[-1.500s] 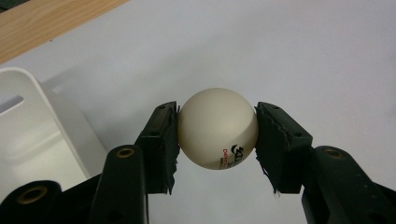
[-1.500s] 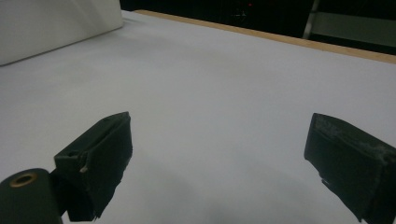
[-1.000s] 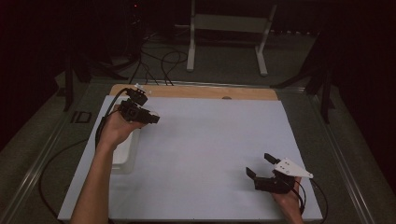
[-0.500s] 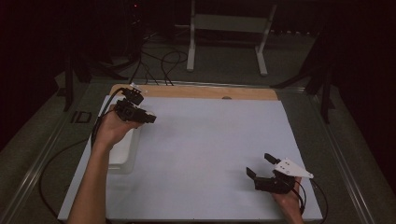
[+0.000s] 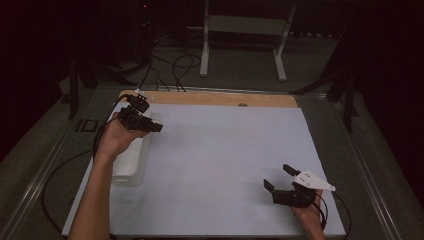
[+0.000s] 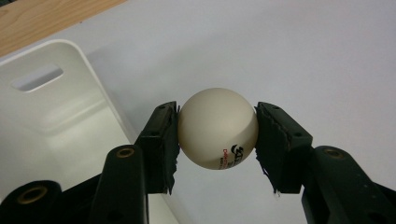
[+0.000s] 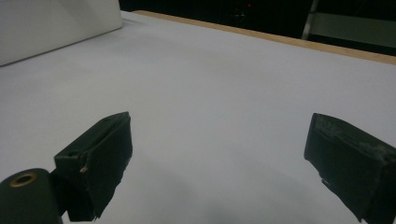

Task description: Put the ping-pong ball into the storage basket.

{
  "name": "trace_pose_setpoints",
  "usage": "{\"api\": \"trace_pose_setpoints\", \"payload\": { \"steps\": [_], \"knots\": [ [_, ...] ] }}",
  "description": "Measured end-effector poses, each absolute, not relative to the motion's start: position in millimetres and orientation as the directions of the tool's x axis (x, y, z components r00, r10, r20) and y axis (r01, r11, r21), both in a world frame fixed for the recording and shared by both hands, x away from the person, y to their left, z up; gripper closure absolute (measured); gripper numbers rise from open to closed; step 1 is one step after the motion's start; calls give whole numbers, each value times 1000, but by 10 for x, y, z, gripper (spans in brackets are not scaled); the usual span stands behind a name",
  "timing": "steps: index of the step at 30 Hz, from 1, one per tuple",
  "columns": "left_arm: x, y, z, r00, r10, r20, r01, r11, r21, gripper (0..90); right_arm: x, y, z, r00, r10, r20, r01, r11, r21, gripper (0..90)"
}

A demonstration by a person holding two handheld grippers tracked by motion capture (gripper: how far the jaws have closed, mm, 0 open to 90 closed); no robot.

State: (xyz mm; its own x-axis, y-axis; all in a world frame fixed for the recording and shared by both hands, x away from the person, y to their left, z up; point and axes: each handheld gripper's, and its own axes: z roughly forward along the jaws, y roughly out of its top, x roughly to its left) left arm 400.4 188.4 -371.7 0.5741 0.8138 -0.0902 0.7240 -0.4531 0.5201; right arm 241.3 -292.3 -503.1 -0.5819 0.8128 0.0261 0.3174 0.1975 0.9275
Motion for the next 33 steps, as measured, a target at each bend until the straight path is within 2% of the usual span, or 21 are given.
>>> {"api": "trace_pose_setpoints", "payload": {
  "steps": [33],
  "knots": [
    [3982, 1987, -3714, 554, 830, -67, 739, -453, 500, 511, 2414, -2919, -5036, -583, 812, 25, 319, 200, 926, 75]
  ]
}}
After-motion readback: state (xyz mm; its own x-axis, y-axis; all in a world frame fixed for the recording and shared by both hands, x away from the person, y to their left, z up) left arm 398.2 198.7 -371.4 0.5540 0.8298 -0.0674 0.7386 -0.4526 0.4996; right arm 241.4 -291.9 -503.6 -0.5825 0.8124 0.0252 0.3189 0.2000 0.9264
